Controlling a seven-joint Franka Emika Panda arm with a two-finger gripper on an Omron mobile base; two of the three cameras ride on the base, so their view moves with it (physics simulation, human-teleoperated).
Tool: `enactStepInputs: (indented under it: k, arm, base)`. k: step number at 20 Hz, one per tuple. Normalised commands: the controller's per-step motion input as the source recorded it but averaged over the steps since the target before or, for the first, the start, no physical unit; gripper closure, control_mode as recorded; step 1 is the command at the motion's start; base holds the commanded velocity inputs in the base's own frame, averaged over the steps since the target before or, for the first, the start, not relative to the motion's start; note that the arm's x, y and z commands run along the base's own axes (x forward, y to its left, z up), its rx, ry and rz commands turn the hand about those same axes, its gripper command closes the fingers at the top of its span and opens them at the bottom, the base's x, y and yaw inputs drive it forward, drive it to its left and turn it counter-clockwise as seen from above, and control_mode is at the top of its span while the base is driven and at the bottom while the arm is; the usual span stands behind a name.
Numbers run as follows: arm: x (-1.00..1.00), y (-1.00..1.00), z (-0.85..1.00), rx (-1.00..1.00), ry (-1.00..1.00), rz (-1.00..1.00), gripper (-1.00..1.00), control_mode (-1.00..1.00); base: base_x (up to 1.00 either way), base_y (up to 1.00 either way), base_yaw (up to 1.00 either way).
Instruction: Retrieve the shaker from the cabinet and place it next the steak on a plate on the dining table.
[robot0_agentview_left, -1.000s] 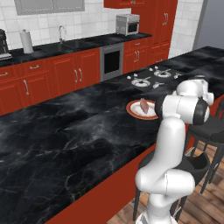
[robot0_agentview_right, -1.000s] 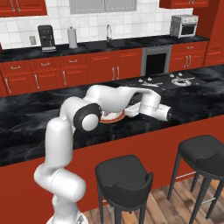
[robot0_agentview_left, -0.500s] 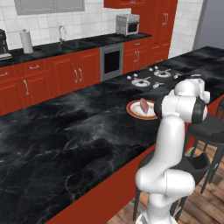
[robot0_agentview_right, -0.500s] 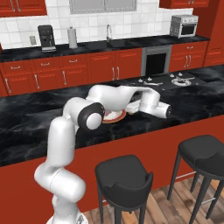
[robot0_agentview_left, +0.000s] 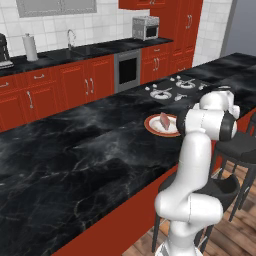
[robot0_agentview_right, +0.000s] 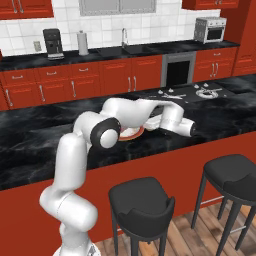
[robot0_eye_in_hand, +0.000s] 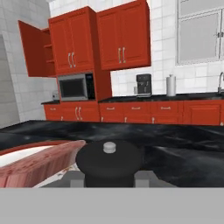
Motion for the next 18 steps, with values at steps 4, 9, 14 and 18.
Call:
enactStepInputs:
  k: [4,9,14,18]
  arm:
    - [0.00,0.20,-0.13,-0.01,0.00,0.00,1.00,-1.00]
    - [-0.01,0.14,-0.12,0.00,0.00,0.00,1.00,-1.00]
    - [-0.02,0.13,-0.11,0.00,0.00,0.00,1.00,-1.00]
    - [-0.04,0.13,-0.08,0.00,0.00,0.00,1.00,-1.00]
  base:
    - [0.00,0.00,0.00]
    - [0.00,0.00,0.00]
    - [0.00,0.00,0.00]
    - [0.00,0.00,0.00]
